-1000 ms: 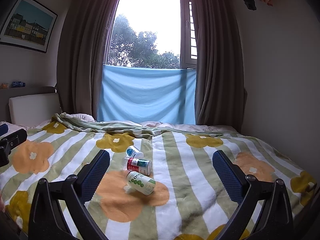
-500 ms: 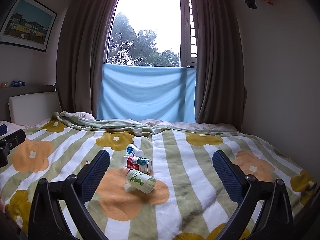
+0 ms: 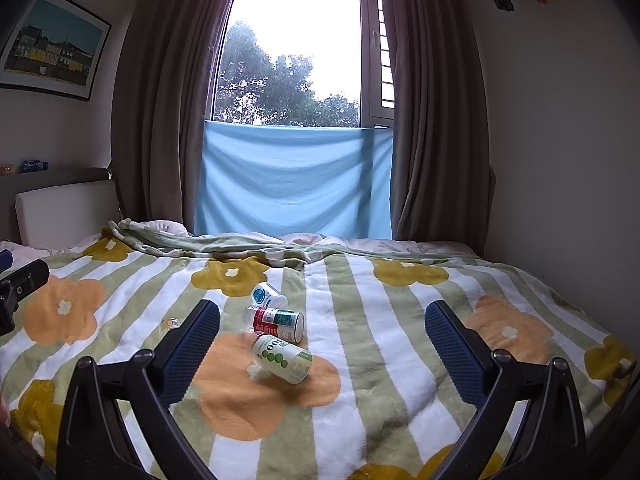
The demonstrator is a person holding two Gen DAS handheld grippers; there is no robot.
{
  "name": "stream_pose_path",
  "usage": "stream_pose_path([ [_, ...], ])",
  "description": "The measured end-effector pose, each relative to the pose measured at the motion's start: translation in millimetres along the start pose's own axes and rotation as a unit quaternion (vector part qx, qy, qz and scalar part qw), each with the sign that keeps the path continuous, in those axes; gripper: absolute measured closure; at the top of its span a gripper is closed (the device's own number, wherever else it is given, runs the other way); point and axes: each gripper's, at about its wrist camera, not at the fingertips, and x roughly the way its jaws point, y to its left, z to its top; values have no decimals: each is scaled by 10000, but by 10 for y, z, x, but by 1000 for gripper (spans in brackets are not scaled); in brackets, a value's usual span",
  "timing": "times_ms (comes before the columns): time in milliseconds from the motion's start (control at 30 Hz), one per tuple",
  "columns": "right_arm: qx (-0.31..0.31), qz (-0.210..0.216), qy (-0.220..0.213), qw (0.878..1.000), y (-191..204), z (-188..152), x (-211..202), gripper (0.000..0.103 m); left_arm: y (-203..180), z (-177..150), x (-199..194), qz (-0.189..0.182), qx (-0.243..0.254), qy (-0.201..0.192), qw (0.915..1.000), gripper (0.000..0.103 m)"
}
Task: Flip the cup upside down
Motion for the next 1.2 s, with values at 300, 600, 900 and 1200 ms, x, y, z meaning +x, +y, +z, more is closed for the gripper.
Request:
stream_pose_path([
  [300, -329, 63, 316, 9989, 2, 107, 367, 0, 21, -49, 267, 45, -32, 306, 9995, 0],
  [600, -1930, 889, 1200, 9698, 274, 320, 1842, 0, 135, -191, 668, 210, -79, 744, 9970, 0],
  [900, -3003, 1937, 2668, 8950, 807, -21, 3418, 2, 272, -423, 1250, 318, -201, 1313, 9906, 0],
  [1200, -3516, 2350, 3572, 8328, 1156, -472, 4084, 5, 335, -703, 1699, 272, -209, 1841, 9823, 0],
])
